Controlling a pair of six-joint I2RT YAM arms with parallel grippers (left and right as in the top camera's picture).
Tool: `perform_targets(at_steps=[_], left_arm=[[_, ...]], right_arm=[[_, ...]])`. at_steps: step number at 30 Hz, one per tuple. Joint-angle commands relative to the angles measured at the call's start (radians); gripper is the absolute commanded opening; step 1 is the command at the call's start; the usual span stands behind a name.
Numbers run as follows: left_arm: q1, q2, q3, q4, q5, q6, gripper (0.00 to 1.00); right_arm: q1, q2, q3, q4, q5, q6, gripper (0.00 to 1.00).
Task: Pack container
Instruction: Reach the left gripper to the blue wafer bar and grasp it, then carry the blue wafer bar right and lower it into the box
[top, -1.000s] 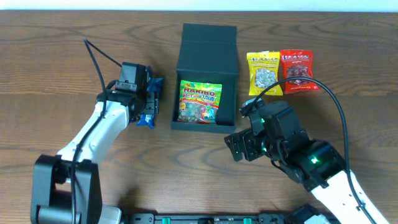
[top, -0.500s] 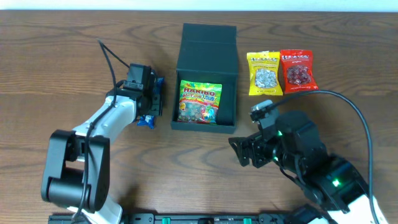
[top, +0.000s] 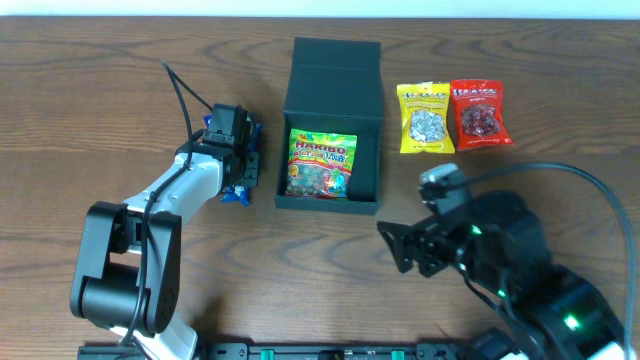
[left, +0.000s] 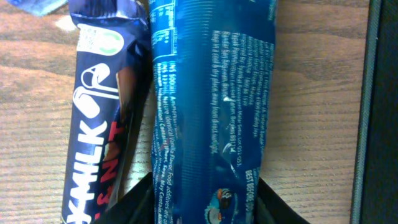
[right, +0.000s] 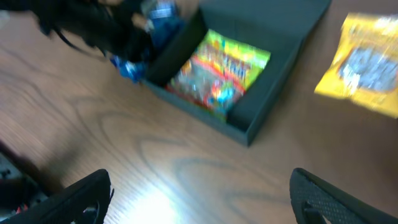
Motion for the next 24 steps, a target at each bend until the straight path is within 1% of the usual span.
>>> perform_targets(at_steps=[1, 2, 4, 6, 8, 11, 14, 16, 18, 21, 24], left_arm=[[-0.003, 0.017, 0.017, 0.001, -0.026, -0.018, 0.32], [-0.003, 0.017, 0.017, 0.001, -0.026, -0.030, 0.29], [-0.005, 0.016, 0.024, -0.004, -0.020, -0.054, 0.26], [-0.011, 0.011, 0.050, -0.024, 0.002, -0.058, 0.21], [-0.031, 0.000, 0.109, -0.066, 0.002, -0.061, 0.16], [-0.071, -0.016, 0.215, -0.145, -0.017, -0.068, 0.08], [-0.124, -0.029, 0.328, -0.228, -0.065, -0.124, 0.06], [-0.166, -0.032, 0.388, -0.274, -0.071, -0.190, 0.06], [-0.212, -0.032, 0.420, -0.305, -0.069, -0.289, 0.06], [-0.301, -0.030, 0.421, -0.307, -0.042, -0.425, 0.06], [-0.394, -0.024, 0.421, -0.298, -0.055, -0.501, 0.06]], right_arm=[[-0.017, -0.057, 0.063, -0.025, 0.055, -0.027, 0.92], [-0.017, -0.071, 0.075, -0.039, 0.078, -0.031, 0.93], [-0.017, -0.106, 0.116, -0.097, 0.158, -0.044, 0.93], [-0.017, -0.130, 0.163, -0.153, 0.235, -0.044, 0.94], [-0.017, -0.152, 0.216, -0.220, 0.305, -0.045, 0.96], [-0.017, -0.166, 0.256, -0.285, 0.348, -0.044, 0.96], [-0.017, -0.166, 0.283, -0.332, 0.351, -0.043, 0.94], [-0.017, -0.166, 0.300, -0.355, 0.351, -0.040, 0.93], [-0.017, -0.166, 0.314, -0.377, 0.351, -0.037, 0.91], [-0.017, -0.166, 0.332, -0.414, 0.397, 0.016, 0.92], [-0.017, -0.166, 0.346, -0.447, 0.430, 0.039, 0.92]])
